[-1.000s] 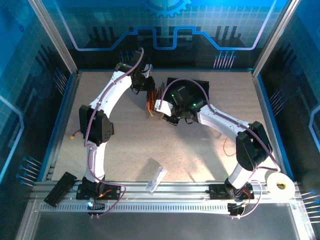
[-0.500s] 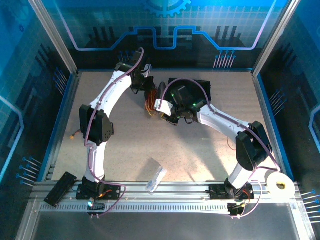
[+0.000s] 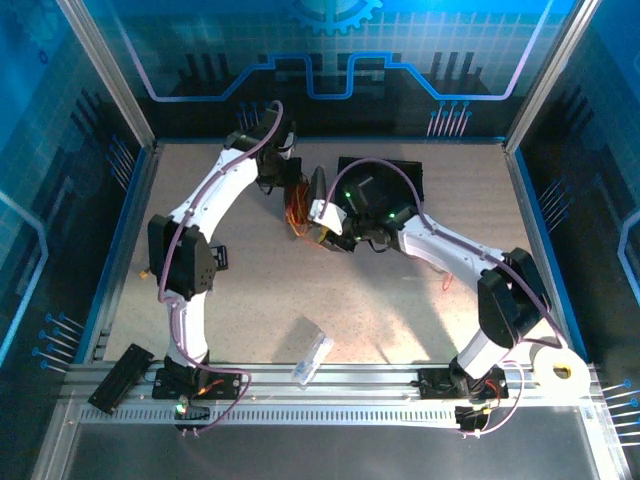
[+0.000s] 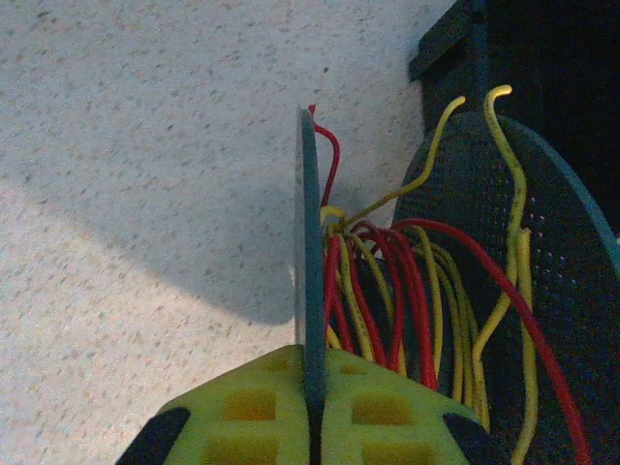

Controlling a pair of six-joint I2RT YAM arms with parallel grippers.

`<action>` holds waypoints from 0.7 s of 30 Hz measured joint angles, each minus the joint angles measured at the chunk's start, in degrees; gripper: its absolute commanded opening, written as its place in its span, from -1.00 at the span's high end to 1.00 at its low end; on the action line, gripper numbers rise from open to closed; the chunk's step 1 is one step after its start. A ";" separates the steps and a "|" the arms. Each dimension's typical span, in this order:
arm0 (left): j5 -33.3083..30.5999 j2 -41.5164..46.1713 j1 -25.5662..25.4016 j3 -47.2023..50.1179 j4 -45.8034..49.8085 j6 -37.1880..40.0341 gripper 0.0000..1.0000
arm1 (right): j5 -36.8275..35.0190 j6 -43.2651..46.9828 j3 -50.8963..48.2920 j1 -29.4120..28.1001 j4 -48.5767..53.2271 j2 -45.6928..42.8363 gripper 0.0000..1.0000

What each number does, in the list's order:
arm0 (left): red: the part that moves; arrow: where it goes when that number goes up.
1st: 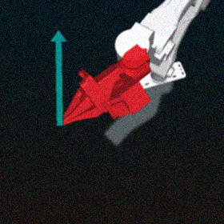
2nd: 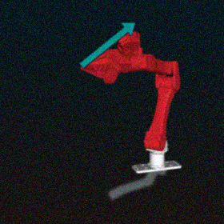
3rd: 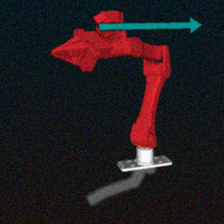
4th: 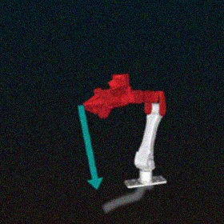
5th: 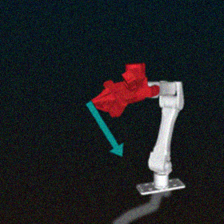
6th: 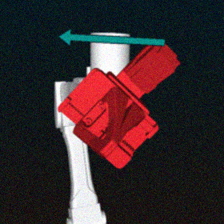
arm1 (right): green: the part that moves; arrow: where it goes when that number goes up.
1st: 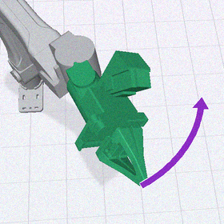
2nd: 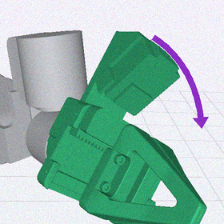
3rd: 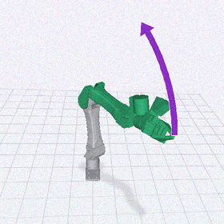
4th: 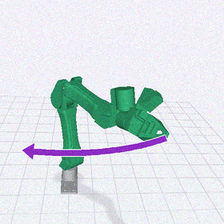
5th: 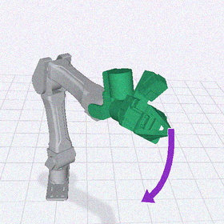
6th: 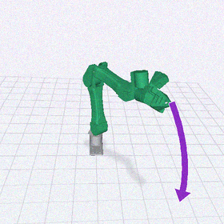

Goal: Wrap the cables

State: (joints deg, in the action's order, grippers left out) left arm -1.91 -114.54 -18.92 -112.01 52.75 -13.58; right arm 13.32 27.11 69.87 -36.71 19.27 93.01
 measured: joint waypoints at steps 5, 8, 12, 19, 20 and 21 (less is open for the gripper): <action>-0.13 5.44 1.20 5.31 -1.38 -1.36 1.00 | 2.12 -3.76 -3.67 -0.02 -3.19 -5.14 -0.07; -0.13 7.08 1.97 5.88 -2.21 -1.64 1.00 | 3.74 -5.92 -4.98 -0.02 -5.77 -6.64 -0.13; -0.15 7.48 2.25 6.14 -2.80 -2.25 1.00 | 5.55 -7.74 -6.21 -0.11 -9.40 -6.19 -0.18; 0.00 7.48 2.25 6.58 -2.75 -2.60 1.00 | 6.69 -7.50 -8.68 -0.50 -15.28 0.07 -0.21; 0.00 7.45 2.25 6.58 -2.69 -2.58 1.00 | 6.67 -6.84 -8.94 -0.50 -15.85 1.53 -0.16; 0.00 7.45 2.25 6.58 -2.58 -2.58 1.00 | 6.69 -6.23 -9.03 -0.52 -16.35 2.69 -0.14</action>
State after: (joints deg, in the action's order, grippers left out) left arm -1.91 -107.09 -16.67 -105.43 50.17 -16.16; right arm 20.01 20.88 60.84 -37.23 2.92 95.70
